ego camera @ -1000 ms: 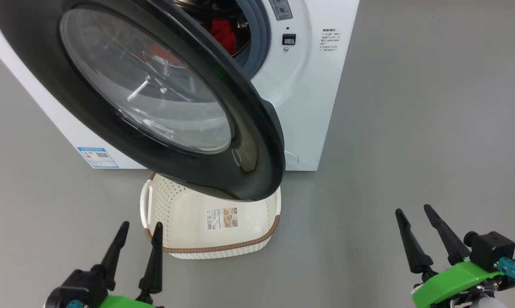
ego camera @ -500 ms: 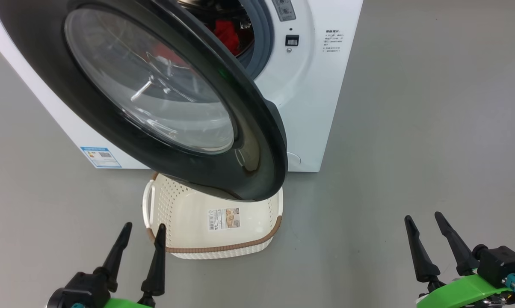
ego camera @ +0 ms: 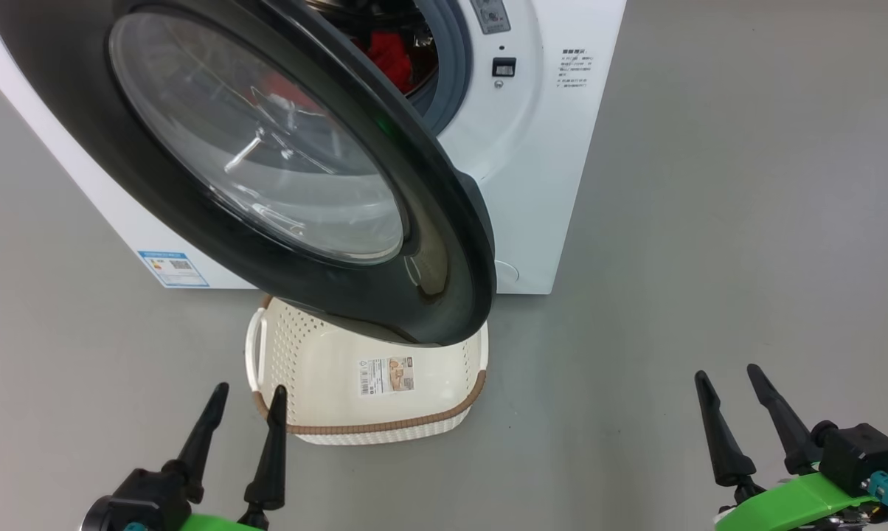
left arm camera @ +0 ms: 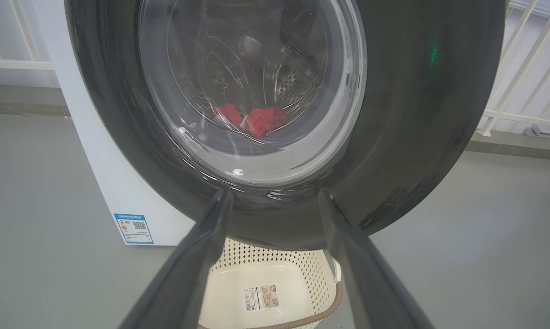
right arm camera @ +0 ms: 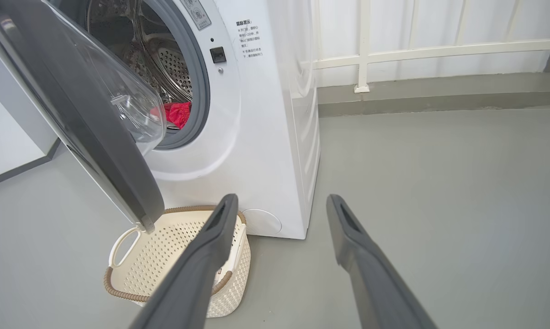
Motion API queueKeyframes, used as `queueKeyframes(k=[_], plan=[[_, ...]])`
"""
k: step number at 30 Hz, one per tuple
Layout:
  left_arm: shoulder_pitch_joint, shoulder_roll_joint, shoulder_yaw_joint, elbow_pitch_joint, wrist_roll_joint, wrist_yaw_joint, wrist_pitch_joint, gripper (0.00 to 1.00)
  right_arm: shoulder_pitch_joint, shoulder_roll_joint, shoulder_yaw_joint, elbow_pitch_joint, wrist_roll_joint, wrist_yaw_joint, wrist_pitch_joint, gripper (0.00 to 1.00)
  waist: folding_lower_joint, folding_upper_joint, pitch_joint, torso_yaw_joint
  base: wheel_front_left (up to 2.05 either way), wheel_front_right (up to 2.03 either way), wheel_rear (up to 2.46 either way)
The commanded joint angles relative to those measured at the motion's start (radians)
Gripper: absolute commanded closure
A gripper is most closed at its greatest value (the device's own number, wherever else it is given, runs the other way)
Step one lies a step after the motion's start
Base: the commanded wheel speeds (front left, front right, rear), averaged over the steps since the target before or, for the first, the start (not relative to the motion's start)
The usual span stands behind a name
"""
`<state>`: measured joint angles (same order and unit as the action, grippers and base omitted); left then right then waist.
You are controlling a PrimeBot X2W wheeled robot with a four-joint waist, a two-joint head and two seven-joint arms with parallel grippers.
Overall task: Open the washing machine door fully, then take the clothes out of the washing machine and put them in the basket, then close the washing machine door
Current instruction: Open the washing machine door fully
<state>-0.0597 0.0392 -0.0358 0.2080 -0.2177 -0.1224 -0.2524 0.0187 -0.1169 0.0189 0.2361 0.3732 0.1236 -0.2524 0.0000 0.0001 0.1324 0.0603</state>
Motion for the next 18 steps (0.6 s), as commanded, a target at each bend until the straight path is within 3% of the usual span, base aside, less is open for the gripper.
queueKeyframes(k=[1,2,4,5,12,18], plan=[[-0.004,0.011,0.028,-0.025,0.003,0.005,-0.009,0.00,-0.013,-0.007,0.030,-0.029,0.011,0.007,-0.009,0.00,0.0000,-0.0001,0.001,0.001,0.00,0.00,0.00],[-0.005,0.011,0.028,-0.024,0.003,0.005,-0.009,0.00,-0.015,-0.006,0.034,-0.031,0.022,0.007,-0.009,0.00,0.0000,-0.0001,0.001,0.002,0.00,0.00,0.00],[-0.006,0.011,0.026,-0.023,0.002,0.005,-0.009,0.00,-0.025,-0.002,0.044,-0.043,0.055,0.007,-0.009,0.69,0.0000,-0.0001,0.002,0.004,0.00,0.00,0.00],[-0.007,0.011,0.025,-0.022,0.001,0.005,-0.009,0.00,-0.033,0.001,0.050,-0.055,0.077,0.007,-0.009,0.97,0.0000,-0.0001,0.003,0.005,0.00,0.00,0.00],[-0.018,0.011,0.016,-0.020,-0.005,0.007,-0.009,0.00,-0.126,0.015,0.139,-0.136,0.398,0.007,-0.009,1.00,0.0000,-0.0001,0.016,0.014,0.00,0.00,0.00],[-0.028,0.011,0.000,-0.021,-0.012,0.009,-0.009,0.00,-0.262,-0.003,0.230,-0.204,0.840,0.007,-0.009,1.00,0.0000,-0.0001,0.032,0.029,0.00,0.00,0.00]])
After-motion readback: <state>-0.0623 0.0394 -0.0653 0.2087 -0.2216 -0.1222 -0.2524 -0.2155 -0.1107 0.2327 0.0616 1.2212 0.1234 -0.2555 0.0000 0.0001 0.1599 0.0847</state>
